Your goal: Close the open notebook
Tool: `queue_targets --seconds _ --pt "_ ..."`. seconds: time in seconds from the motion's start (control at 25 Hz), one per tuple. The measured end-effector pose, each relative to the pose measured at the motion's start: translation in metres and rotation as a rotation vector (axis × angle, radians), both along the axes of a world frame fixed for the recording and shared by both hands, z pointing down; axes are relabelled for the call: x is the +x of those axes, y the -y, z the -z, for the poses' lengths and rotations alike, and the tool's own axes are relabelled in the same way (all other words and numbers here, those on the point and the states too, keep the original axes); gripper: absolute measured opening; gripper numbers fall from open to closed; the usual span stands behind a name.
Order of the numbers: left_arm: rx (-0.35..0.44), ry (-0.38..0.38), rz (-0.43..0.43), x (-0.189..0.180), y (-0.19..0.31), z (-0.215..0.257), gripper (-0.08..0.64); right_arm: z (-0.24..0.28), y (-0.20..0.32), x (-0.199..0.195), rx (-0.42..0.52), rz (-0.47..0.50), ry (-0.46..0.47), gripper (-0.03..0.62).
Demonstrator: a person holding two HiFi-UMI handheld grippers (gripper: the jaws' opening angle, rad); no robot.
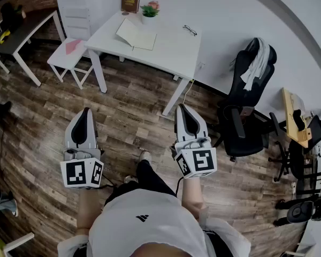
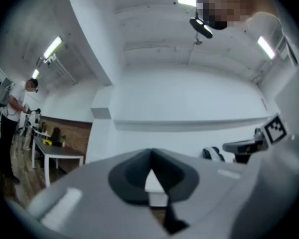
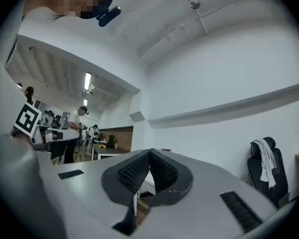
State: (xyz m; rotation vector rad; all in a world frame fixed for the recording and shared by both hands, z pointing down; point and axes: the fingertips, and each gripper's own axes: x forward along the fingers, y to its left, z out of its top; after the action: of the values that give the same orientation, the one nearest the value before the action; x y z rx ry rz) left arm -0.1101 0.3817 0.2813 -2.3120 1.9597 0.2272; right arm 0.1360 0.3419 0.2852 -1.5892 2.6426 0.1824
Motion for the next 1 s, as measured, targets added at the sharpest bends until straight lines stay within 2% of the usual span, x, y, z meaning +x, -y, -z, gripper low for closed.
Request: queue_targets --seconds 0.6,1.0 --pt "-0.02 -0.004 0.019 -0.007 0.023 -0.004 0.009 -0.006 0.026 -0.005 -0.023 0.013 0.001 -0.005" --pt "0.018 0.0 0.034 -0.004 0.08 0.001 0.009 0.005 0.085 -0.004 0.018 0.046 0.032 -0.005"
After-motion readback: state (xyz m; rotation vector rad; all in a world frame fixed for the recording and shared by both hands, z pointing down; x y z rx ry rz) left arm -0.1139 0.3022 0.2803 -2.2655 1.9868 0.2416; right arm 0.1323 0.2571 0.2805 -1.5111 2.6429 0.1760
